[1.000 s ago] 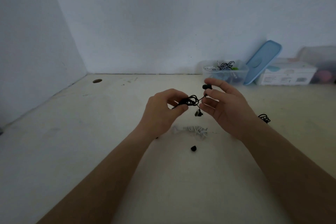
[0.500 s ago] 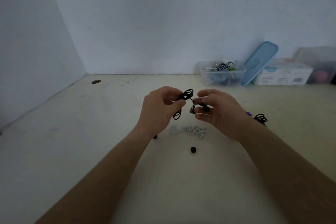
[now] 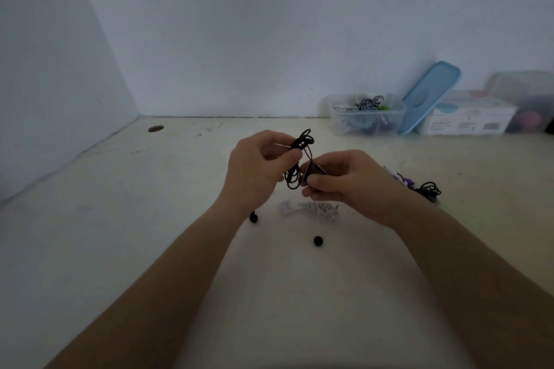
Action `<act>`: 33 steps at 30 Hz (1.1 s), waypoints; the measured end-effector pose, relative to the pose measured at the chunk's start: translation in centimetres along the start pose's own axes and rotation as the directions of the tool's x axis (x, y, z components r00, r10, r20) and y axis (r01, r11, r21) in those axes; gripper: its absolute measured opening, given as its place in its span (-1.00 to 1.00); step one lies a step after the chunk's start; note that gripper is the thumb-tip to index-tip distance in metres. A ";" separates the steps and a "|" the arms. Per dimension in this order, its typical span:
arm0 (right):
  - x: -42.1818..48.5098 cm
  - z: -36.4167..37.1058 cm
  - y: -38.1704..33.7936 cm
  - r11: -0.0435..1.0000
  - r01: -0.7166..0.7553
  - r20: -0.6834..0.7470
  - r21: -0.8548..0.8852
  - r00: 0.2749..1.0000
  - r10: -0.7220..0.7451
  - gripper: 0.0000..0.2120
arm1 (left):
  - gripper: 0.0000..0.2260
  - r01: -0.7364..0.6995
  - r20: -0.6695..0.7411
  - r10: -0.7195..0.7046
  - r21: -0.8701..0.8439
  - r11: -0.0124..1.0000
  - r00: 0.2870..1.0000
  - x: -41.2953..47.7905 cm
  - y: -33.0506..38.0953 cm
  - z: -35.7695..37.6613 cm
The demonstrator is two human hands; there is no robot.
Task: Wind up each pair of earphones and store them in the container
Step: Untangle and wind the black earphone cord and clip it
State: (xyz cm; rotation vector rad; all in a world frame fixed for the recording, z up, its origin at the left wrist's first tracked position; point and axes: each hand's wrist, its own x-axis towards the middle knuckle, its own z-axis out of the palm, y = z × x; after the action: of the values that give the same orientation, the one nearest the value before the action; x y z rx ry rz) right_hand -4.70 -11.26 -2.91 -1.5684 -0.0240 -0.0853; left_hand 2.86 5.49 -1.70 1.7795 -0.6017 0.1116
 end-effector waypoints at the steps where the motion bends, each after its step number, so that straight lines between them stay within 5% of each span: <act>1: -0.1 0.0 -0.1 1.000 -0.006 0.014 0.020 1.000 0.006 -0.83 | -0.86 0.016 0.004 -0.016 -0.001 1.000 1.000 0.0 -0.1 0.0; 8: -0.4 -0.6 -0.9 0.988 -0.121 -0.023 0.097 0.992 0.123 -0.76 | -0.86 0.066 0.067 -0.076 0.146 0.987 0.995 -0.1 -1.0 1.0; 13: -0.4 -1.4 -0.8 0.975 -0.212 -0.116 0.066 0.969 0.219 -0.77 | -0.80 -0.076 0.186 -0.021 0.500 0.863 0.982 -0.9 -0.8 0.7; 16: -0.4 -1.5 -0.7 0.975 -0.220 -0.148 -0.041 0.966 0.212 -0.81 | -0.85 -0.209 0.381 0.022 0.457 0.865 0.924 -1.7 0.7 -0.2; 19: -0.4 -1.4 -0.8 0.977 -0.177 -0.124 -0.115 0.979 0.163 -0.93 | -0.81 -0.235 0.576 -0.103 0.482 0.844 0.811 -2.7 1.2 -0.2; 28: -0.4 -1.9 -0.5 0.981 -0.101 -0.055 -0.166 0.994 0.093 -0.89 | -0.93 -0.298 0.720 -0.117 0.422 0.856 0.684 -3.3 1.1 0.1; 30: -0.3 -1.9 -0.5 0.978 -0.088 -0.051 -0.191 0.996 0.080 -0.83 | -0.92 -0.295 0.709 -0.088 0.399 0.868 0.700 -3.3 1.0 0.2; 33: -0.3 -1.9 -0.3 0.972 -0.043 -0.055 -0.229 0.998 0.031 -0.80 | -0.90 -0.207 0.545 0.002 0.314 0.927 0.838 -2.9 0.7 -0.1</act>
State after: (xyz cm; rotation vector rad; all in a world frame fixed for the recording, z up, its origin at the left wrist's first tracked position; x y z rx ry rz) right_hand -5.08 -13.16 -2.58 -1.7973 0.0570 -0.1016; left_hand 0.09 6.42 -2.15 2.1508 -1.1485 -0.2286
